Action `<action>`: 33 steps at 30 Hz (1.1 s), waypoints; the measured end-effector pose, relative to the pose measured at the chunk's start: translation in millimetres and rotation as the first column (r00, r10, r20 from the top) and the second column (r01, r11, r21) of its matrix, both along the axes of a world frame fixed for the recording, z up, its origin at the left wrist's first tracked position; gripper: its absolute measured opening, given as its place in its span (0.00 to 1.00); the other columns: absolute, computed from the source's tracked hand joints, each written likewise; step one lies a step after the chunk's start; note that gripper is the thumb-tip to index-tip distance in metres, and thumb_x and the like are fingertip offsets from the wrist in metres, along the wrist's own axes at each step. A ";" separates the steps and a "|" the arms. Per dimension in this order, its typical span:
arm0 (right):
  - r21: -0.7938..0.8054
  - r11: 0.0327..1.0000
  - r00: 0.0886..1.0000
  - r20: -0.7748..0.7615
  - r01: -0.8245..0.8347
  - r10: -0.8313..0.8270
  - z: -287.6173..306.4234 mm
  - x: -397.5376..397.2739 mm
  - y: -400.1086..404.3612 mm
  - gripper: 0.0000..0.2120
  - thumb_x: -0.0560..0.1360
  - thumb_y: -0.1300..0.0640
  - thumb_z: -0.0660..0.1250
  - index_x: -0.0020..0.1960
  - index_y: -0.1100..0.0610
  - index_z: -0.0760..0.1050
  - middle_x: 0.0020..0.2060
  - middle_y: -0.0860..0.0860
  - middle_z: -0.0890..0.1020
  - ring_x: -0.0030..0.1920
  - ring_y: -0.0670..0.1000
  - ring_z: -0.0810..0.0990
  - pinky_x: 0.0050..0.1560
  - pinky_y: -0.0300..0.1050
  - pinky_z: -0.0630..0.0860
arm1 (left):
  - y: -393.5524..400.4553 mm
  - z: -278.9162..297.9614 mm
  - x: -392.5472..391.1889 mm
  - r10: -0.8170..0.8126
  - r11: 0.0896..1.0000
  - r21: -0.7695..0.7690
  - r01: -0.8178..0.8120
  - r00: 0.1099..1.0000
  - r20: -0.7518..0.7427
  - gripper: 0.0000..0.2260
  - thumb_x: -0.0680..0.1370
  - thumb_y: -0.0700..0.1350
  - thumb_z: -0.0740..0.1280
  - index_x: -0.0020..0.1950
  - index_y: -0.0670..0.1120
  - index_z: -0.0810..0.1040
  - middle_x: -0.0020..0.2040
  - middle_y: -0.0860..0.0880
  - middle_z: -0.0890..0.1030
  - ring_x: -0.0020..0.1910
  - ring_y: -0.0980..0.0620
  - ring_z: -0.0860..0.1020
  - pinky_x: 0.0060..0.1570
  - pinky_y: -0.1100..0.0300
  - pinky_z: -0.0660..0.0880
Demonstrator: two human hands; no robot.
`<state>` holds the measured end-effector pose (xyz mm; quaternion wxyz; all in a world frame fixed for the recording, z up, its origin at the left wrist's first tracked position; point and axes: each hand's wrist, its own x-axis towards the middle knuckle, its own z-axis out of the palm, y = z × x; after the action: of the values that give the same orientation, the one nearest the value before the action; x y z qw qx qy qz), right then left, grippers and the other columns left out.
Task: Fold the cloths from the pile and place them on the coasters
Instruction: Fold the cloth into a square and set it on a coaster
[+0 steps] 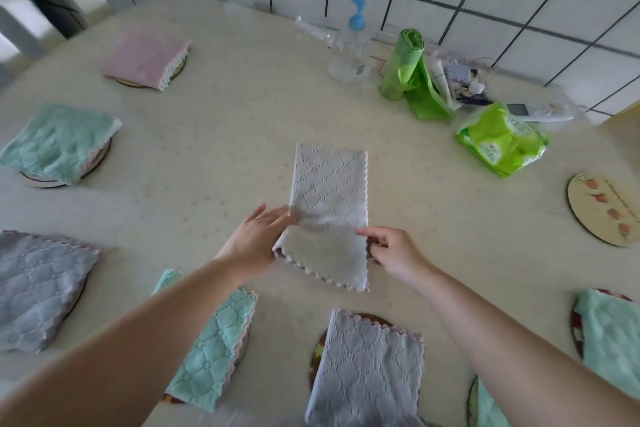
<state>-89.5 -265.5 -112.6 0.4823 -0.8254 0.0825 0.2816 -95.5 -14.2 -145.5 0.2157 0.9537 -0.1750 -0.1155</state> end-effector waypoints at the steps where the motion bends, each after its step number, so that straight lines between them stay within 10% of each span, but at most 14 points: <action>1: -0.010 1.000 0.999 0.031 -0.016 0.016 1.6 -7.0 -0.8 0.19 0.75 0.74 0.57 0.62 0.61 0.75 0.35 0.46 0.76 0.35 0.48 0.73 0.40 0.34 0.70 | 1.1 0.9 -4.2 0.020 1.000 -0.011 -0.020 1.000 0.005 0.22 0.73 0.41 0.60 0.68 0.48 0.70 0.70 0.49 0.69 0.72 0.54 0.64 0.71 0.63 0.41; 5: -0.094 0.983 0.976 0.138 -0.158 0.170 7.9 -38.2 -4.7 0.17 0.72 0.68 0.65 0.61 0.59 0.75 0.51 0.47 0.78 0.48 0.44 0.76 0.48 0.31 0.73 | 0.6 11.8 -28.5 0.116 0.985 -0.131 -0.113 0.993 0.009 0.21 0.72 0.44 0.50 0.59 0.45 0.76 0.54 0.47 0.82 0.58 0.47 0.76 0.64 0.73 0.48; 11: -0.339 0.903 0.866 0.328 -0.265 0.378 1.9 -69.4 -8.2 0.15 0.71 0.61 0.65 0.55 0.46 0.79 0.55 0.38 0.71 0.57 0.39 0.69 0.56 0.34 0.67 | -4.6 16.7 -59.8 0.217 0.940 -0.264 -0.218 0.976 -0.033 0.15 0.74 0.46 0.53 0.52 0.43 0.75 0.44 0.45 0.80 0.42 0.44 0.77 0.33 0.60 0.63; 18: -0.310 0.940 0.962 0.183 -0.141 0.204 -2.1 -58.6 9.8 0.13 0.78 0.51 0.59 0.36 0.52 0.65 0.27 0.48 0.72 0.27 0.48 0.69 0.31 0.45 0.64 | -13.4 9.4 -59.0 0.419 0.879 -0.184 -0.440 0.897 -0.145 0.12 0.81 0.48 0.56 0.39 0.46 0.69 0.35 0.46 0.76 0.33 0.47 0.73 0.30 0.54 0.65; 33: -0.274 0.961 0.998 -0.054 0.028 -0.045 -26.5 -6.6 18.6 0.15 0.79 0.57 0.58 0.33 0.54 0.66 0.32 0.54 0.73 0.36 0.59 0.80 0.35 0.57 0.80 | -22.6 -1.4 -9.7 0.497 0.863 0.033 -0.504 0.836 -0.231 0.14 0.80 0.52 0.54 0.39 0.45 0.67 0.32 0.47 0.73 0.35 0.43 0.74 0.29 0.57 0.63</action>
<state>-96.2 -246.9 -139.2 0.3664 -0.8736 0.1499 0.2830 -105.2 -36.8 -146.9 0.2714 0.9427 0.1050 -0.1630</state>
